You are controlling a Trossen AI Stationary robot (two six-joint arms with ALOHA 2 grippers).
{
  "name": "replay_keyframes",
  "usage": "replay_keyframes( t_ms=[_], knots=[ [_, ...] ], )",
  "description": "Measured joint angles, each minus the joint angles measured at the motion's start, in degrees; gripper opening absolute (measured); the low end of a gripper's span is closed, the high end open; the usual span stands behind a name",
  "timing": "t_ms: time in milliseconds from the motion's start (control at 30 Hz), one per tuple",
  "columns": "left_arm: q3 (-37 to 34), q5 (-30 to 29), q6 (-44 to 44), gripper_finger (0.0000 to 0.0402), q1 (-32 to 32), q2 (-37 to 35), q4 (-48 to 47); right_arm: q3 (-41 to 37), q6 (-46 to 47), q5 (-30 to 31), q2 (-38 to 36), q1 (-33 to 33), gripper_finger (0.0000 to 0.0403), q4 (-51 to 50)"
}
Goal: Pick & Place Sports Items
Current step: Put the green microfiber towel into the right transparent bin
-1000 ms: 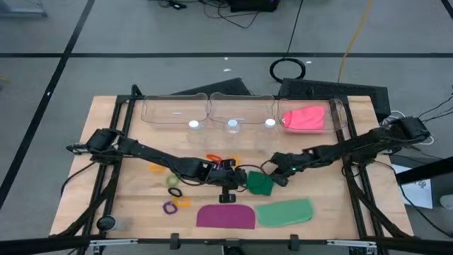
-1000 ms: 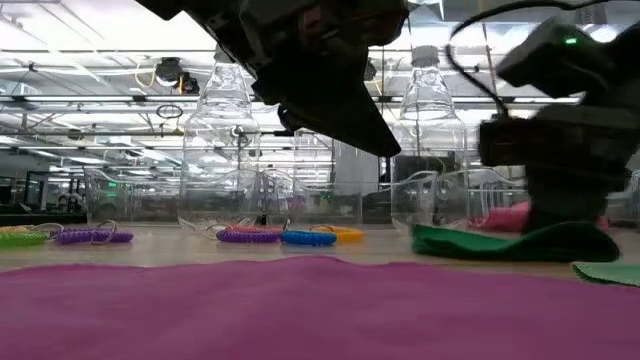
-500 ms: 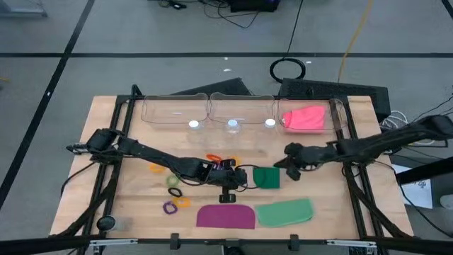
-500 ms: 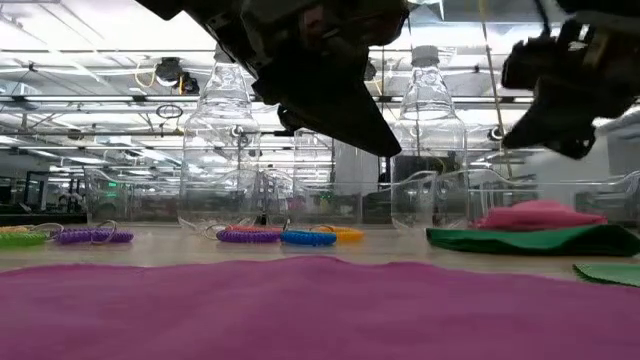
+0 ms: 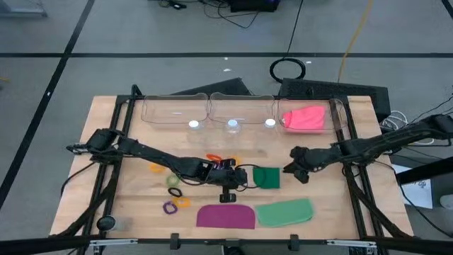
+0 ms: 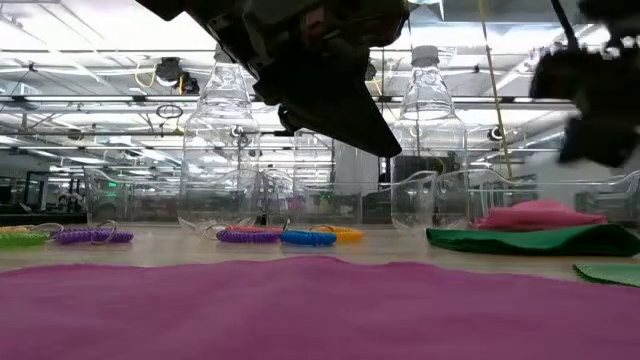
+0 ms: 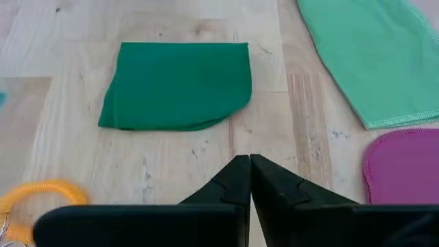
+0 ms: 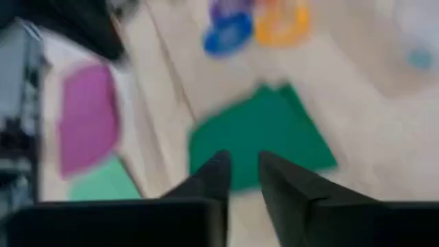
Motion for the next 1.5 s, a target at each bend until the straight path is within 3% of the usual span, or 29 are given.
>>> replay_keyframes(
  t_ms=[100, 233, 300, 400, 833, 967, 1167, 1500],
  knots=[
    [0.0, 0.0, 0.0, 0.0010, 0.0, 0.0, 0.1, -3.8, 2.4, -1.1, 2.8, -0.9, 0.0134, 3.1],
    [0.0, 0.0, 0.0, 0.0010, 0.0, 0.0, 0.2, -10.0, 4.7, -3.3, 7.6, -2.6, 0.0222, 16.7],
    [0.0, 0.0, 0.0, 0.0010, 0.0, 0.0, 0.2, -11.7, 4.6, -4.0, 10.4, -3.5, 0.0248, 23.1],
    [0.0, 0.0, 0.0, 0.0010, 0.0, 0.0, 0.2, -12.0, 3.9, -3.5, 14.3, -4.7, 0.0255, 26.6],
    [0.0, 0.0, -0.2, 0.0010, 0.0, 0.0, 0.2, -8.5, -0.6, -3.6, 29.6, -5.9, 0.0174, 23.6],
    [0.0, 0.0, -0.2, 0.0010, 0.0, 0.0, 0.2, -8.2, -2.1, -3.0, 31.1, -5.9, 0.0121, 20.6],
    [0.0, 0.0, -0.2, 0.0010, 0.0, 0.0, 0.2, -8.1, -2.9, -2.4, 31.3, -6.0, 0.0002, 17.7],
    [0.0, 0.0, -0.2, 0.0010, 0.0, 0.0, 0.2, -6.6, -6.5, -0.7, 29.0, -5.6, 0.0000, 13.4]
  ],
)
